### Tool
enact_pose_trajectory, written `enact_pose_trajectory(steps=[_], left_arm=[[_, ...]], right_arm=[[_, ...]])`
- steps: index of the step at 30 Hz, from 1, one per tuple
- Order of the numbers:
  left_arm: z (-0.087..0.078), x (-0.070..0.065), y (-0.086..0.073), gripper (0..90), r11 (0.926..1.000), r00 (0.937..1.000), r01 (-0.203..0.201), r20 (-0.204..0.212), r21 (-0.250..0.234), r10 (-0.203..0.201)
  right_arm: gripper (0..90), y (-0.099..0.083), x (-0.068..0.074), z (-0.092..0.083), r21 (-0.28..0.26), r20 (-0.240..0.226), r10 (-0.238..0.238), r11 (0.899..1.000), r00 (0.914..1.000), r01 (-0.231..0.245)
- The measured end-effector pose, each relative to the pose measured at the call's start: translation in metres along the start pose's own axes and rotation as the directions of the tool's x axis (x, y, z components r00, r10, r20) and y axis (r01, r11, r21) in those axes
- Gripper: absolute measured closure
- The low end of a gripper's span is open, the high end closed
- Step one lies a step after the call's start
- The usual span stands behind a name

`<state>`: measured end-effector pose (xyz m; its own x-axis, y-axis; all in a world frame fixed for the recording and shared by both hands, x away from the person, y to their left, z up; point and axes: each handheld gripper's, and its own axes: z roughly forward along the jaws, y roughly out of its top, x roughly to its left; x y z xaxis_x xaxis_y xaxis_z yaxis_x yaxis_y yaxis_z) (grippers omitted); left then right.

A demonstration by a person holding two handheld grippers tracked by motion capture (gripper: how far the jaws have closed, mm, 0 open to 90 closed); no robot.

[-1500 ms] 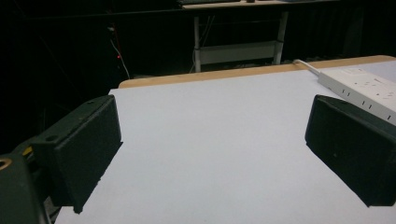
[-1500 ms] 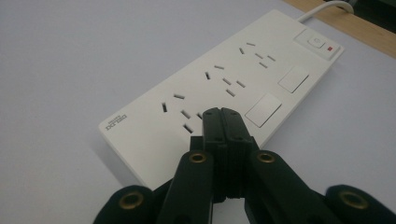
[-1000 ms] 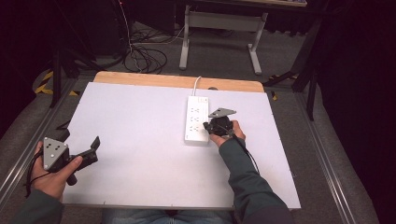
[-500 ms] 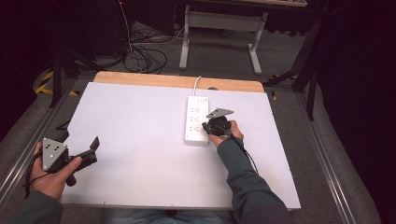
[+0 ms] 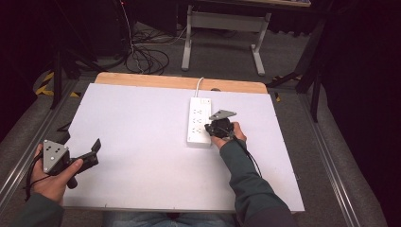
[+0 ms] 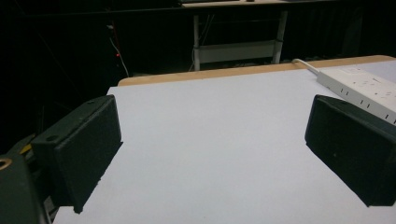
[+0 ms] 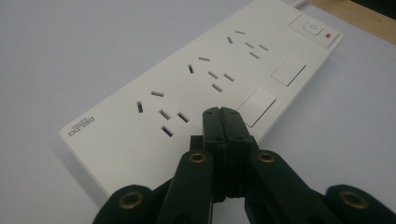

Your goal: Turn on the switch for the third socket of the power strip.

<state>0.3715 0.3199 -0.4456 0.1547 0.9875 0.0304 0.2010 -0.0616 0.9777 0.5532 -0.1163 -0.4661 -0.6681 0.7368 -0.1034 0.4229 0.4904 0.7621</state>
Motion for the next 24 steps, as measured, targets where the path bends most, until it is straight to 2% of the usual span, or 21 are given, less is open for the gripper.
enact_pose_trajectory(steps=[24], left_arm=[[0.0007, -0.0001, -0.0001, 4.2, 1.0000, 1.0000, 0.001, 0.000, 0.000, -0.001]], right_arm=[[90.0, -0.0033, 0.0012, 0.0034, -0.026, 0.032, -0.008, 1.000, 0.9994, 0.009]])
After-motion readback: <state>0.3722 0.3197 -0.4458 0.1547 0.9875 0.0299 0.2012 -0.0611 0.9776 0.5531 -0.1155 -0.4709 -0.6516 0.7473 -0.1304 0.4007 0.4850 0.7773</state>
